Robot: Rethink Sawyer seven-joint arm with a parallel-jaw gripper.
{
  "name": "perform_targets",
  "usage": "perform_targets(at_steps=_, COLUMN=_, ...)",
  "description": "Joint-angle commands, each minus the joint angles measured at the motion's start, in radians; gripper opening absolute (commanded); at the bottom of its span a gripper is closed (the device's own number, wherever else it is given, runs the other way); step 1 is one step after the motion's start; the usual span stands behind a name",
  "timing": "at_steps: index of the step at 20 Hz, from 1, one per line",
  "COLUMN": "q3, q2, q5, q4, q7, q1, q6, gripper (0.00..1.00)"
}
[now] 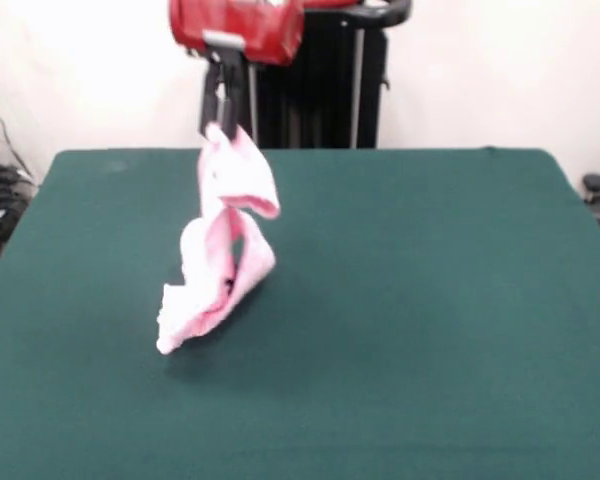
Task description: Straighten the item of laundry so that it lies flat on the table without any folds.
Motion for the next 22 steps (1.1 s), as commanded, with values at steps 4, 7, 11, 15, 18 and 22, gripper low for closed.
perform_targets(at_steps=4, q3=-0.189, q2=0.227, q5=0.203, q4=0.148, q7=0.41, q1=0.241, q6=-0.244, gripper=0.0)
perform_targets(at_steps=7, q3=-0.213, q2=0.252, q5=0.269, q4=0.169, q7=0.429, q1=0.286, q6=-0.29, gripper=0.0)
perform_targets(at_steps=11, q3=-0.286, q2=0.295, q5=0.372, q4=0.185, q7=0.453, q1=0.376, q6=-0.368, gripper=0.0)
perform_targets(at_steps=15, q3=-0.46, q2=0.381, q5=0.585, q4=0.207, q7=0.477, q1=0.572, q6=-0.469, gripper=0.0)
perform_targets(at_steps=18, q3=-0.588, q2=0.492, q5=0.911, q4=0.255, q7=0.501, q1=0.78, q6=-0.568, gripper=0.0)
perform_targets(at_steps=22, q3=-0.607, q2=0.619, q5=1.343, q4=0.295, q7=0.466, q1=0.967, q6=-0.581, gripper=0.0)
